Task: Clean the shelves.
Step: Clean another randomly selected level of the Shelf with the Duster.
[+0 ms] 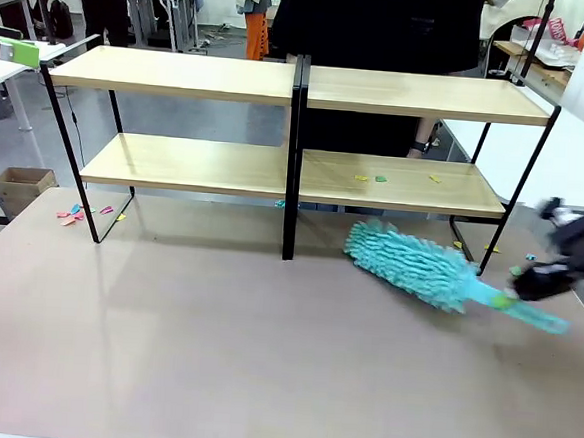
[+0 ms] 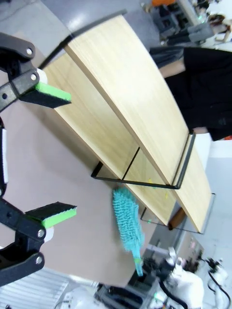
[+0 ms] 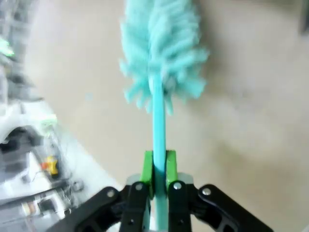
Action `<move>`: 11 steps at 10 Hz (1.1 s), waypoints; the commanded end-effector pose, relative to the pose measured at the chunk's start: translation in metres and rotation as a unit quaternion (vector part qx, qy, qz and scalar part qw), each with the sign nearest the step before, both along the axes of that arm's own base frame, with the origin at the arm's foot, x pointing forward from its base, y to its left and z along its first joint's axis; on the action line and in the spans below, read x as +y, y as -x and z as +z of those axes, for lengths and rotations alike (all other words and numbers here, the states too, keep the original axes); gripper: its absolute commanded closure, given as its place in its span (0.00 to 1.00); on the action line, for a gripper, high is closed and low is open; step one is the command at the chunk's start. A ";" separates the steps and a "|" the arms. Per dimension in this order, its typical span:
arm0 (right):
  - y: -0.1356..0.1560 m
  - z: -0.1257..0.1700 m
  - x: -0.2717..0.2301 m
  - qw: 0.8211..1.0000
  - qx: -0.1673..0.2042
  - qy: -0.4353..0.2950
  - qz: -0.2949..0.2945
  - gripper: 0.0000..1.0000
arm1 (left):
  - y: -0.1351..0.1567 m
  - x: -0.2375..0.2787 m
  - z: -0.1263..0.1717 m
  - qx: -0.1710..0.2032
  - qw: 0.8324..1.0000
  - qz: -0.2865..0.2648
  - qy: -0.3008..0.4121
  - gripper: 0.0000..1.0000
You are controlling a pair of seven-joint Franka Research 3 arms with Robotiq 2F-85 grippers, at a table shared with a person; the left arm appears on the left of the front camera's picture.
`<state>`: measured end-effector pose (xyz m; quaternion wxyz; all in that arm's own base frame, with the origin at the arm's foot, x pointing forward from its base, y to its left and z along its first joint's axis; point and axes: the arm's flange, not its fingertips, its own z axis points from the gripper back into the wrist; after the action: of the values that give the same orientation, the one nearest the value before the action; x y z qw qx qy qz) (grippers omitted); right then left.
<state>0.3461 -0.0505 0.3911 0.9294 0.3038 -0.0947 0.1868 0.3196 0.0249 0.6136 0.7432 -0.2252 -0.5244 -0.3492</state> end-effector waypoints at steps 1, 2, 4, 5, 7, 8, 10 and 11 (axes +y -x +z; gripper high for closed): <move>0.164 0.072 -0.069 0.994 0.037 -0.047 0.096 0.88 | -0.001 -0.001 -0.001 0.001 1.000 -0.002 0.001 0.00; 0.177 0.077 -0.085 0.990 0.054 -0.044 0.121 0.88 | -0.001 -0.001 -0.001 0.001 1.000 -0.002 0.001 0.00; 0.207 0.087 -0.123 0.989 0.035 -0.058 0.134 0.88 | -0.001 -0.001 -0.001 0.001 1.000 -0.002 0.001 0.00; 0.222 0.090 -0.140 0.989 0.016 -0.071 0.132 0.88 | -0.001 -0.001 -0.001 0.001 1.000 -0.002 0.001 0.00; 0.237 0.091 -0.154 0.990 -0.006 -0.094 0.100 0.88 | -0.001 -0.001 -0.001 0.001 1.000 -0.002 0.001 0.00; 0.241 0.091 -0.137 0.991 0.020 -0.070 0.116 0.88 | -0.001 -0.001 -0.001 0.001 1.000 -0.002 0.001 0.00; 0.241 0.091 -0.137 0.991 0.020 -0.070 0.116 0.88 | -0.001 -0.001 -0.001 0.001 1.000 -0.002 0.001 0.00; 0.241 0.091 -0.137 0.991 0.020 -0.070 0.116 0.88 | -0.001 -0.001 -0.001 0.001 1.000 -0.002 0.001 0.00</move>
<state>0.1116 -0.1885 0.4813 0.8781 0.3814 -0.0537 0.2838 0.3196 0.0247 0.6136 0.7433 -0.2250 -0.5243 -0.3493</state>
